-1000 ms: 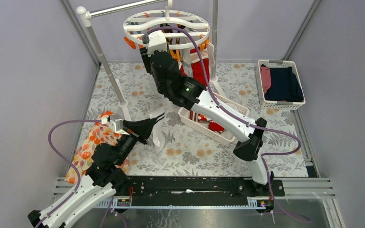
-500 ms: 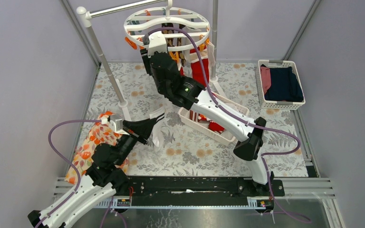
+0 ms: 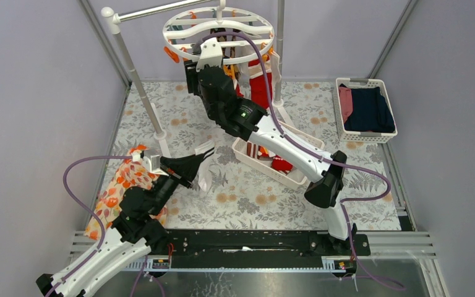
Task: Clip the socks to the hanger
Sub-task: Rotate the hanger at the clothesline.
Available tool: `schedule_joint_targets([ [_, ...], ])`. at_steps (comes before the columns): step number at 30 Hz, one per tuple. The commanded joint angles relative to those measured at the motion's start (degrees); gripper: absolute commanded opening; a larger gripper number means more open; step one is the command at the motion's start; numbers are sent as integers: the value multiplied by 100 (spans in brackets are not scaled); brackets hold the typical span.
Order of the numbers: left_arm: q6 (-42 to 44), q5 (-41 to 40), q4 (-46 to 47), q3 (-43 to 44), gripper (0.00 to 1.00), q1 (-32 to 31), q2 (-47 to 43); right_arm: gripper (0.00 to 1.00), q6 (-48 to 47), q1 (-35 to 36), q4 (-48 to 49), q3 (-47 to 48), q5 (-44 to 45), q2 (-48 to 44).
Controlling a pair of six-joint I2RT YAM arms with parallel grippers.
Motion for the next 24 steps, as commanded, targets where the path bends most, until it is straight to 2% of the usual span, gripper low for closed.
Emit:
schedule_joint_targets([
  [1,64,67,94,-60,0,47,-3,56,166,-56,752,-250,37,-275],
  [8,55,83,94,-49,0,42,-10,59,-253,-62,1246,-268,479,-157],
  [13,52,87,86,-50,0,46,-40,65,-413,-65,1383,-303,585,-161],
  [24,58,89,99,-61,0,42,-67,63,-477,-67,1557,-566,691,-320],
])
